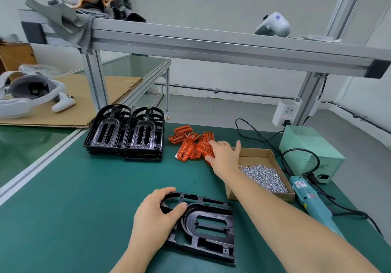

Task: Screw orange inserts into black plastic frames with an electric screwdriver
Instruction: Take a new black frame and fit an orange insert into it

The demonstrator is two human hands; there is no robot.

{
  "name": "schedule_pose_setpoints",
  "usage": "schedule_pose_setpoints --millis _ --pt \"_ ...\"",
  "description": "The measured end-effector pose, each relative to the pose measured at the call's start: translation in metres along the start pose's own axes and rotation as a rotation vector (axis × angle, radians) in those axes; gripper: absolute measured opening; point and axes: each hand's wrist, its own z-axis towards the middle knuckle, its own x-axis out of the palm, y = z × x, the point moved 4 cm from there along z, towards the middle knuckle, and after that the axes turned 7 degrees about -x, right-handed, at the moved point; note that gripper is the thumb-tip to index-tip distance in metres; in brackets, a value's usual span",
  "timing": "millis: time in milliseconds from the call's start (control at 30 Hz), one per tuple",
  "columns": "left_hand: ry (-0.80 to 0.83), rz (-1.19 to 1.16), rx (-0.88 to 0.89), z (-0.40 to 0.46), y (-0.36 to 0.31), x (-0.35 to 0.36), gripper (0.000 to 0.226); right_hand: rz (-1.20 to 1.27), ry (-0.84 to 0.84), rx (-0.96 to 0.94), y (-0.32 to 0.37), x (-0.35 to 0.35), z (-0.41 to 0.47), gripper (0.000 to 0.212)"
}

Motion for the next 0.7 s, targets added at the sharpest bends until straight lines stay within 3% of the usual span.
schedule_pose_setpoints --millis 267,433,533,700 --pt "0.002 0.020 0.008 0.003 0.000 -0.001 0.037 0.434 -0.239 -0.099 -0.006 -0.054 -0.064 0.054" --pt "-0.123 0.135 0.185 0.003 -0.026 -0.010 0.040 0.666 -0.135 -0.078 -0.006 -0.075 -0.108 0.058" --pt "-0.024 0.031 0.269 -0.002 -0.041 -0.008 0.049 0.684 -0.047 -0.069 -0.004 -0.080 -0.121 0.059" --pt "0.226 -0.133 0.258 -0.007 -0.049 0.004 0.062 0.743 0.073 -0.095 0.003 -0.089 -0.137 0.058"
